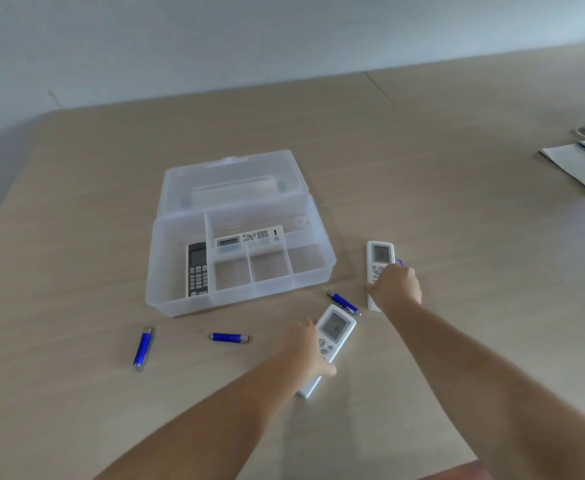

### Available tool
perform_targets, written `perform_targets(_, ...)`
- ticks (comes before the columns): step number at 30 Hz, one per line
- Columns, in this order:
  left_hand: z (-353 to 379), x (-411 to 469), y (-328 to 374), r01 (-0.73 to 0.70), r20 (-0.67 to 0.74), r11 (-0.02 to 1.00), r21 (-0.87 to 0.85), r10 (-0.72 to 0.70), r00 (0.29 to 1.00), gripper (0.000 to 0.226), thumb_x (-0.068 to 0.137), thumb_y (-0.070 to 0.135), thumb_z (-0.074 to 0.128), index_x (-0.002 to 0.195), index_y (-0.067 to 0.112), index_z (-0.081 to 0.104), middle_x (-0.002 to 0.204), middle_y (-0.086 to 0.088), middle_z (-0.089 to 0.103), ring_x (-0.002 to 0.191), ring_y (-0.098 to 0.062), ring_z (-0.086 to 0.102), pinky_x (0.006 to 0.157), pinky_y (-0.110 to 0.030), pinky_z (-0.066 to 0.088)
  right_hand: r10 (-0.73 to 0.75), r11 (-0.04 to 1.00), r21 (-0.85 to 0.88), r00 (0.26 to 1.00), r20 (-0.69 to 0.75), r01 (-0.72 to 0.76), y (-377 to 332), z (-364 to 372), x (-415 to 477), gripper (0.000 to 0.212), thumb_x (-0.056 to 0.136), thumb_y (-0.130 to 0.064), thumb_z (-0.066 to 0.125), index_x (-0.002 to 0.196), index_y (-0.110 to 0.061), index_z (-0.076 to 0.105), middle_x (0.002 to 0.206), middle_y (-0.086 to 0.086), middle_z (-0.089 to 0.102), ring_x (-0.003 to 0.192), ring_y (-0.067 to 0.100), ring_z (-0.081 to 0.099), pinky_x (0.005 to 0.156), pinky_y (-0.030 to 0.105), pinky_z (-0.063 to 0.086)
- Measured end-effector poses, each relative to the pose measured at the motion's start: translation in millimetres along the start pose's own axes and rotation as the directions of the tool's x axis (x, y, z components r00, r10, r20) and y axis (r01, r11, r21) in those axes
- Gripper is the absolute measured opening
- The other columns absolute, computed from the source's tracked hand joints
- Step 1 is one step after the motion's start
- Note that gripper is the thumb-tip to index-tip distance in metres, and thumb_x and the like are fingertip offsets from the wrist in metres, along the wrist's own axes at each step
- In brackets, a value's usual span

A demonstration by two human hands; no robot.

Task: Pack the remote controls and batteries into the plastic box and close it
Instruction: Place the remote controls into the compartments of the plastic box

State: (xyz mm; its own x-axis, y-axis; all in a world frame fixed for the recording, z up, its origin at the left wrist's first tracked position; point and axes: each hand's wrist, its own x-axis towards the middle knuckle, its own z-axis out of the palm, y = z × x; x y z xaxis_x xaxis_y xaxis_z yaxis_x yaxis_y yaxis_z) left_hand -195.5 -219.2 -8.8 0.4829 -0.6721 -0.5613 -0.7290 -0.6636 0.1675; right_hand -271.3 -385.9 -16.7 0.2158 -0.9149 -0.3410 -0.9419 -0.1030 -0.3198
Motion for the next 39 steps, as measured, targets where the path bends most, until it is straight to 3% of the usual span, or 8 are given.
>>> perform_targets(7,9.1,-1.1,-18.8,0.025,-0.049,0.998,-0.056,-0.028,0.998,0.05,0.067,0.029,0.068,0.111,0.017,0.047,0.115,0.0,0.058,0.106,-0.021,0.06,0.076,-0.029,0.047,0.125,0.991,0.039,0.99,0.073,-0.128,-2.1,16.2,0.9,0.071,0.07,-0.037,0.067,0.127,0.0,0.045,0.122,0.016,0.049,0.105,0.027,0.051,0.074,0.031,0.046)
perform_targets(11,-2.4,-0.3,-40.0,-0.001,0.009,0.92,-0.392,0.005,1.0,0.039,0.062,0.023,0.068,0.09,0.024,0.042,0.093,0.007,0.061,0.083,-0.016,0.061,0.062,-0.027,0.047,0.109,0.962,0.246,0.993,0.053,-0.119,-2.9,15.3,-0.6,0.043,0.07,-0.021,0.069,0.107,-0.003,0.057,0.09,0.007,0.058,0.082,0.024,0.056,0.066,0.03,0.049)
perform_targets(15,-34.3,-1.5,-60.1,-0.068,0.038,0.607,-0.792,0.159,0.987,0.042,0.074,0.012,0.071,0.109,0.026,0.053,0.086,0.007,0.063,0.074,-0.011,0.062,0.058,-0.025,0.054,0.11,0.806,0.584,0.994,0.017,-0.099,-9.2,-4.1,-1.5,0.039,0.065,-0.023,0.074,0.099,-0.01,0.06,0.093,0.006,0.066,0.083,0.026,0.065,0.064,0.029,0.051)
perform_targets(18,-76.3,-2.2,-64.2,-0.073,-0.054,0.39,-0.918,0.059,0.997,0.016,0.087,0.028,0.067,0.098,0.023,0.056,0.057,0.012,0.056,0.046,-0.004,0.053,0.043,-0.015,0.042,0.001,0.654,0.756,0.999,-0.037,0.028,-29.0,-33.5,-0.9,0.037,0.067,-0.022,0.074,0.101,-0.014,0.061,0.096,0.006,0.069,0.07,0.02,0.063,0.054,0.025,0.047)
perform_targets(21,-120.6,11.4,-75.3,-0.07,-0.088,0.177,-0.982,-0.094,0.992,0.031,0.088,0.051,0.057,0.092,0.021,0.062,0.071,0.003,0.064,0.065,-0.016,0.062,0.062,-0.028,0.052,-0.243,0.595,0.785,0.97,-0.028,0.172,-66.2,-64.0,3.1,0.033,0.074,-0.018,0.075,0.105,-0.013,0.064,0.091,0.001,0.069,0.068,0.015,0.062,0.06,0.027,0.049)
perform_targets(24,-160.7,23.0,-95.1,-0.173,-0.173,0.017,-0.985,-0.161,0.972,0.028,0.093,0.046,0.052,0.089,0.02,0.062,0.081,0.0,0.068,0.075,-0.02,0.066,0.072,-0.034,0.055,-0.441,0.569,0.796,0.894,0.086,0.204,-110.1,-74.6,13.6,0.035,0.083,-0.015,0.068,0.117,-0.01,0.06,0.111,0.01,0.069,0.088,0.024,0.066,0.084,0.039,0.054)
perform_targets(32,-213.2,54.0,-164.6,-0.342,-0.396,0.201,-0.918,-0.417,0.818,0.013,0.094,0.019,0.058,0.104,0.015,0.063,0.093,-0.008,0.068,0.082,-0.026,0.067,0.073,-0.042,0.059,-0.587,0.793,0.344,0.782,0.21,0.503,-202.4,-48.4,39.8,0.031,0.078,-0.01,0.073,0.104,-0.009,0.055,0.11,0.015,0.068,0.07,0.023,0.061,0.05,0.025,0.047)
perform_targets(39,-225.8,80.5,-214.3,-0.35,-0.378,0.172,-0.921,-0.609,0.697,0.026,0.091,0.022,0.057,0.109,0.004,0.064,0.092,-0.014,0.065,0.067,-0.024,0.062,0.039,-0.018,0.048,-0.603,0.717,-0.022,0.636,0.482,0.697,-251.2,-13.4,57.9,0.048,0.079,-0.021,0.074,0.125,-0.018,0.057,0.13,0.005,0.051,0.086,0.023,0.059,0.075,0.031,0.045)
